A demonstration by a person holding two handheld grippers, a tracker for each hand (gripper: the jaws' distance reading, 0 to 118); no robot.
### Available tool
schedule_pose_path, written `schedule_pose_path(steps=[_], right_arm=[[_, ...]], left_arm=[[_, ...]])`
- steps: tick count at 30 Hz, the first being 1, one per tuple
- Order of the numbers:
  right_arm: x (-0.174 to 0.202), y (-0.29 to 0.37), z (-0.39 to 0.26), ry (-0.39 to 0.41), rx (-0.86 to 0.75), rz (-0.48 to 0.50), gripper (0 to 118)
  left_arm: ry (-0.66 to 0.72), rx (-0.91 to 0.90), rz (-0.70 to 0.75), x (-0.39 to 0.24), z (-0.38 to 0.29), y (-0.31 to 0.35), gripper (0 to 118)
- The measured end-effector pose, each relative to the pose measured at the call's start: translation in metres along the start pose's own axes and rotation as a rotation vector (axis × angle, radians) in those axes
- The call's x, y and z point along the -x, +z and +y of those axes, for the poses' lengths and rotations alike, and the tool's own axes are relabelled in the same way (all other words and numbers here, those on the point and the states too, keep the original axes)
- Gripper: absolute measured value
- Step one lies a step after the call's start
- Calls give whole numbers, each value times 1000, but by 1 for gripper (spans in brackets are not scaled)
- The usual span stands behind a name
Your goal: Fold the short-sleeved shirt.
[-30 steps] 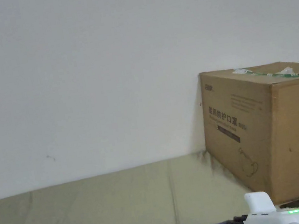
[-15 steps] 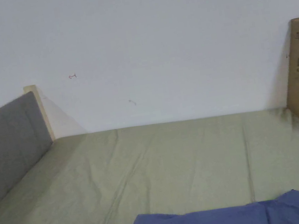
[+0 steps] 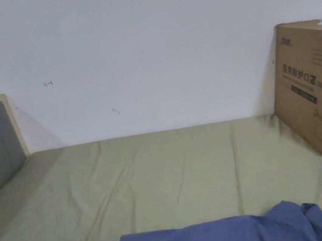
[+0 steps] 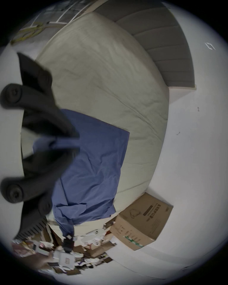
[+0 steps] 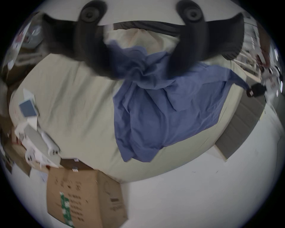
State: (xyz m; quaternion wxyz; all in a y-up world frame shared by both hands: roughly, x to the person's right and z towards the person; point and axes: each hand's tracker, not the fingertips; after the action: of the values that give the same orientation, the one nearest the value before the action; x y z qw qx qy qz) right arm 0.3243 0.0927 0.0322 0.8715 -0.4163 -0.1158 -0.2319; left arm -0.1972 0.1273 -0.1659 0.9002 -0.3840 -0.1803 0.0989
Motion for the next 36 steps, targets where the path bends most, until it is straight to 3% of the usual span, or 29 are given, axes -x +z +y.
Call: schedule_pose_path(steps=[1,3,4,8,13,14,15,17,18,19,21,23,29,31,32,33,34,35,36], right_arm=[[1,5,0,-13,-26,17,105],[7,15,6,12,-46,19,105],[12,21,8,34,-71,14,105],[45,57,18,154,-333,41,105],[92,97,18,257,-713,142,104],[100,102,18,257,-770,163,102],[109,105,17,249,-809,175,95],[117,110,20,224,-849,218,27],[121,108,23,223,-831,202,3],[123,107,27,207,-834,164,3],[118,102,37,184,-818,241,2],[121,92,47,186,-788,240,2],[112,55,65,192,-677,222,2],[109,41,69,188,-643,207,2],[107,33,72,181,-620,204,2],[105,25,74,174,-599,199,2],[103,17,75,167,-581,195,2],[101,10,77,160,-558,197,2],[99,3,78,155,-539,197,2]], left_arm=[[23,-3,-18,0,0,1,54],[50,-40,-32,-4,2,7,78],[57,-58,-37,-7,5,11,84],[36,-242,-90,-28,23,41,84],[-133,-547,-72,-71,28,71,83],[-138,-587,-86,-76,28,76,81],[-128,-614,-113,-79,29,78,70],[-109,-634,-131,-85,31,82,2],[-119,-623,-75,-88,35,80,0],[-128,-633,-37,-88,37,81,0],[-99,-567,-111,-81,49,75,0],[-107,-503,-77,-78,70,58,0],[-181,68,-86,-39,161,-84,0],[-199,190,-25,-25,174,-140,0],[-203,218,6,-18,176,-165,13],[-212,236,58,-14,175,-187,45],[-210,272,64,-9,174,-208,93],[-211,302,65,-3,173,-228,104],[-219,294,85,0,174,-244,101]])
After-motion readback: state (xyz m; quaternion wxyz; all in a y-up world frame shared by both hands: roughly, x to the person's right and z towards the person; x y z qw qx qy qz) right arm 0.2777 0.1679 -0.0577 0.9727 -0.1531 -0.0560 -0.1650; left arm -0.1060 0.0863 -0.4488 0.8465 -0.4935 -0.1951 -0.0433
